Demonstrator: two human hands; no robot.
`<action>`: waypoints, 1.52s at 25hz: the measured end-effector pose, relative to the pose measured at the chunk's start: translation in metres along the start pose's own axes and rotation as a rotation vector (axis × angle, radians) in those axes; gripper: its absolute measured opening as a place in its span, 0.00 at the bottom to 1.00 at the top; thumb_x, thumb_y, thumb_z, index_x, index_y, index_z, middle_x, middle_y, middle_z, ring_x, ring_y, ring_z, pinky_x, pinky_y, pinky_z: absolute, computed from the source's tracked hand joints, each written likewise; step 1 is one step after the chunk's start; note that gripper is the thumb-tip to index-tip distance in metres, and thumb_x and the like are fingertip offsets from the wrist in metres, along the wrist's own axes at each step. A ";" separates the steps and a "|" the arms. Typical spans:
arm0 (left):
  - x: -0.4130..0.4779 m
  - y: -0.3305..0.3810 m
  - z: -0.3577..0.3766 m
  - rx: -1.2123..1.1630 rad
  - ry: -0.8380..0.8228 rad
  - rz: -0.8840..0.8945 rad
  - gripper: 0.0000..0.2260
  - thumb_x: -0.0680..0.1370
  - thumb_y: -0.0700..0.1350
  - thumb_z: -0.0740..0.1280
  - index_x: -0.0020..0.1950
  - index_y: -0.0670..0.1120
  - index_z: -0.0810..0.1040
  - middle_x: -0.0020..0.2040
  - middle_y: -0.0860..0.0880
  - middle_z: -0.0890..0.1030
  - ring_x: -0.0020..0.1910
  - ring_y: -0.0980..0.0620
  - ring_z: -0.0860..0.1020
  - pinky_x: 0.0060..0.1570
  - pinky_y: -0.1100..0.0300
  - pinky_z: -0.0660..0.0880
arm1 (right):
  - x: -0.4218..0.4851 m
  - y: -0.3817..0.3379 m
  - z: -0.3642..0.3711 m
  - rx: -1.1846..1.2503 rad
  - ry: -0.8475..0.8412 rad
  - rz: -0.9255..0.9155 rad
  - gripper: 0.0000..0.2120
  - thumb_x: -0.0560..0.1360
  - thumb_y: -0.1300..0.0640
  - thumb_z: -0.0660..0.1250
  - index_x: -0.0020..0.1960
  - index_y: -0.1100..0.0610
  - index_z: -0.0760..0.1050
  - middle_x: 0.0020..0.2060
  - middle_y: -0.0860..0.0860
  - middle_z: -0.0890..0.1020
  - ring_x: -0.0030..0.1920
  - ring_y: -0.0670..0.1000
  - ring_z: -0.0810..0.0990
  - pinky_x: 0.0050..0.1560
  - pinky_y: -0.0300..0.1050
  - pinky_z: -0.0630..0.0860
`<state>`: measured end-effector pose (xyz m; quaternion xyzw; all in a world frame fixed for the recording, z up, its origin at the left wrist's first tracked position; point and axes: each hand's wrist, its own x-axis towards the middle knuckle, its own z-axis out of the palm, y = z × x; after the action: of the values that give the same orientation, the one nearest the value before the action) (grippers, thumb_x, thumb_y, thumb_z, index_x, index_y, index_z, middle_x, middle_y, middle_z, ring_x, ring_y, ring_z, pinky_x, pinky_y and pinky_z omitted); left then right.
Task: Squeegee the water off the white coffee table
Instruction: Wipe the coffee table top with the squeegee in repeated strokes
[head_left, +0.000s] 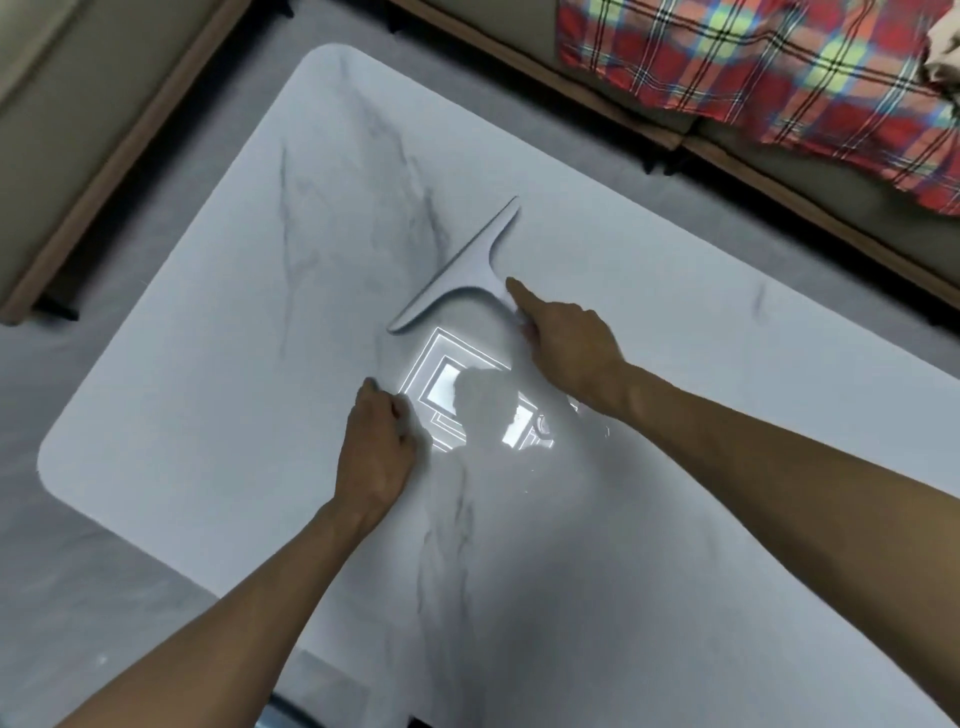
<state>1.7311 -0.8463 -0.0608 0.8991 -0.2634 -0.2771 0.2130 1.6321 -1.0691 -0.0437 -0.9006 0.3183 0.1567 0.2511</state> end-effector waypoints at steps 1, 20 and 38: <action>-0.002 0.005 0.005 0.006 -0.010 0.018 0.06 0.74 0.34 0.60 0.41 0.42 0.66 0.44 0.44 0.71 0.39 0.46 0.71 0.33 0.61 0.63 | -0.012 0.020 -0.003 -0.037 -0.008 -0.001 0.27 0.81 0.55 0.53 0.77 0.44 0.51 0.53 0.57 0.80 0.50 0.63 0.78 0.48 0.51 0.71; -0.042 0.067 0.109 0.444 -0.362 0.115 0.24 0.66 0.39 0.46 0.49 0.30 0.75 0.53 0.22 0.72 0.55 0.24 0.73 0.55 0.38 0.75 | -0.157 0.214 -0.049 0.300 0.248 0.625 0.21 0.81 0.54 0.54 0.74 0.50 0.60 0.59 0.58 0.79 0.52 0.64 0.75 0.52 0.57 0.75; -0.064 0.061 0.077 0.240 -0.146 0.168 0.03 0.70 0.33 0.59 0.41 0.38 0.71 0.48 0.38 0.70 0.45 0.37 0.72 0.47 0.41 0.74 | -0.189 0.138 -0.031 0.315 0.226 0.572 0.26 0.81 0.57 0.55 0.77 0.56 0.53 0.55 0.60 0.80 0.52 0.66 0.78 0.51 0.54 0.74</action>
<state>1.6174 -0.8736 -0.0626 0.8705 -0.3837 -0.2893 0.1065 1.4043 -1.0852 0.0166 -0.7367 0.6040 0.0692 0.2960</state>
